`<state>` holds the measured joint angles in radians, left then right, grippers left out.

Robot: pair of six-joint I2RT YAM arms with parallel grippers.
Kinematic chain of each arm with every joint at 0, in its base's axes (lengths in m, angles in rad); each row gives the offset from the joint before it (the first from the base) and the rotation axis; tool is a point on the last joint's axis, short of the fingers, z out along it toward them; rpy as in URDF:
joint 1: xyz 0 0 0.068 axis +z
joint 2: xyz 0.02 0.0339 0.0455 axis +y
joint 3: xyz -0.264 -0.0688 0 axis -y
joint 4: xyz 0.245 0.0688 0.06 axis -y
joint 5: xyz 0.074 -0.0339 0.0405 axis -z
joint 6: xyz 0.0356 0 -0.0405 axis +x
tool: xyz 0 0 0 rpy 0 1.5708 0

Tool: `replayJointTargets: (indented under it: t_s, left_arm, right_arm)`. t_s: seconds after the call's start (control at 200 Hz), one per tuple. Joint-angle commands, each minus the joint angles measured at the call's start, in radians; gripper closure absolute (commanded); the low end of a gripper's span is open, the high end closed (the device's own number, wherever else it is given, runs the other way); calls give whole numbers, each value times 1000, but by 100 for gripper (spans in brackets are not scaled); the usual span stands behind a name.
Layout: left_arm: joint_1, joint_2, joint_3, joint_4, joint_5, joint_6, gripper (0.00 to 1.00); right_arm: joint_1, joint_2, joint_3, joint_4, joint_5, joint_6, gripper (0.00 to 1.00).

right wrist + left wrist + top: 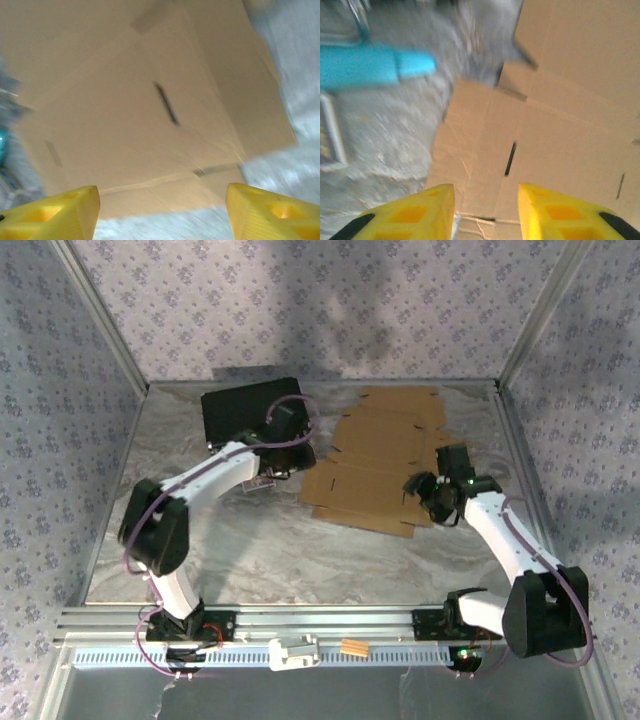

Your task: Fold the paper box

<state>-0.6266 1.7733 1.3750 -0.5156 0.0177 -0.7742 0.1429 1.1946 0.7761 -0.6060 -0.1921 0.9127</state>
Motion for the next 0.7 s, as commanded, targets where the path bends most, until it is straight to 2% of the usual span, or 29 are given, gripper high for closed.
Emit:
replayJointTargets:
  t_s: [0.0,0.125,0.235,0.365,0.55,0.695]
  left_arm:
    - [26,88,89,-40,69,6,66]
    - [22,168,146,-35,54,47,67]
    - [24,211,166,-31,53,73,67]
    - [19,241,146,-5,70,84,67]
    - [9,263,97,37,88,89,68]
    - [-12,274,67,54,104,82,68]
  right_arm:
    - [-66,-12,-48,106,-167,51,32]
    - [-115,33,-101,153,-265,97,36]
    - [-35,10,-141,184,-274,199,37]
    - [84,-24,-245,296,-251,412,37]
    - [115,-26,-342,456,-241,578,37]
    - [180,-3,-368,545,-209,662,36]
